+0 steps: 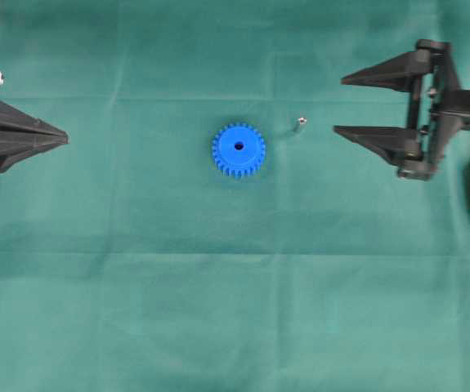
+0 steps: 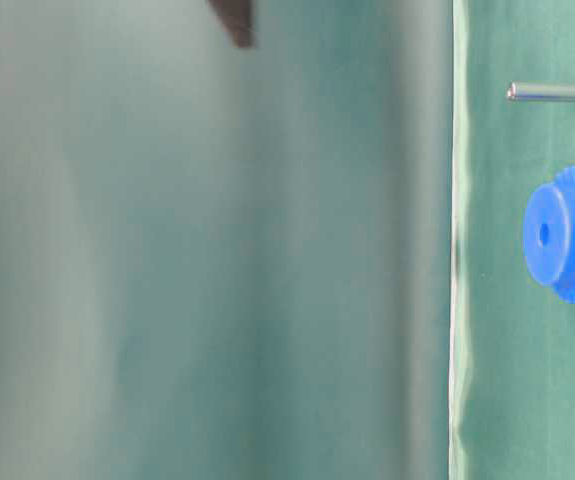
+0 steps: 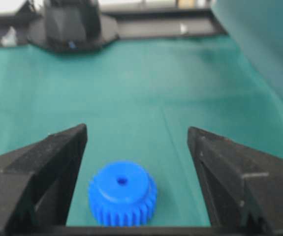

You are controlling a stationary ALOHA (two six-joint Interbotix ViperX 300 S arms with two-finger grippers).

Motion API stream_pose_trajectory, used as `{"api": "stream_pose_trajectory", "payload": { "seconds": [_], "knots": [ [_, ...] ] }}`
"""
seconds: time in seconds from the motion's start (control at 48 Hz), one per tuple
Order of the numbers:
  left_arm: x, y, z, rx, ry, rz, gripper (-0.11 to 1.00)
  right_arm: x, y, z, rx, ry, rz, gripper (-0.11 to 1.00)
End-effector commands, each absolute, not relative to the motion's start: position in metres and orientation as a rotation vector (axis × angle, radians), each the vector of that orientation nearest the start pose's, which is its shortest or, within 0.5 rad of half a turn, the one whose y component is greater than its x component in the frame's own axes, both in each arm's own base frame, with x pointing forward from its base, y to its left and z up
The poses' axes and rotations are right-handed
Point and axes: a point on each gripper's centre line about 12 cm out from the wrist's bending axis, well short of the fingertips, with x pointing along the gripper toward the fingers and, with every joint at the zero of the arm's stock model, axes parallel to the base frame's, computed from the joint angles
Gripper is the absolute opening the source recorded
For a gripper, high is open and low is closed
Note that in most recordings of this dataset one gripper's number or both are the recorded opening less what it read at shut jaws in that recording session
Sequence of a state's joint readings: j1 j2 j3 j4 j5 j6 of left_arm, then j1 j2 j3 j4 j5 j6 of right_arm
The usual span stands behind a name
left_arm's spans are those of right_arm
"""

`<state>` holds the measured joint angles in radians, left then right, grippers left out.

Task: Insert the shaft placed at a random location into the center hole of the medium gear at another random location.
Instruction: 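Move the right gripper open toward the silver shaft beside the gear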

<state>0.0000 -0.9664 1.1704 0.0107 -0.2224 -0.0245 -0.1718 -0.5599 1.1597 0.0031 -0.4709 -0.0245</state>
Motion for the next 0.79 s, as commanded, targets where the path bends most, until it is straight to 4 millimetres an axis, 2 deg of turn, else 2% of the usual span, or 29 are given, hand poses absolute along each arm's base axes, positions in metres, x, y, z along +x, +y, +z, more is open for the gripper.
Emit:
{"api": "stream_pose_trajectory", "payload": {
  "seconds": [0.0, 0.229, 0.479, 0.77],
  "knots": [
    [0.202, 0.000, 0.295, -0.014, -0.035, -0.001, 0.00, 0.263, -0.051, 0.225, -0.022, 0.124, -0.192, 0.86],
    [0.201, 0.000, 0.294, -0.014, -0.028, -0.001, 0.00, 0.279, -0.065, 0.184, 0.000, 0.211, -0.235, 0.86],
    [0.202, 0.000, 0.295, -0.013, -0.028, -0.001, 0.00, 0.286, -0.071, 0.150, 0.028, 0.270, -0.264, 0.86],
    [0.202, 0.000, 0.294, -0.013, -0.026, -0.001, 0.00, 0.291, -0.075, 0.119, 0.053, 0.339, -0.287, 0.85]
  ]
}}
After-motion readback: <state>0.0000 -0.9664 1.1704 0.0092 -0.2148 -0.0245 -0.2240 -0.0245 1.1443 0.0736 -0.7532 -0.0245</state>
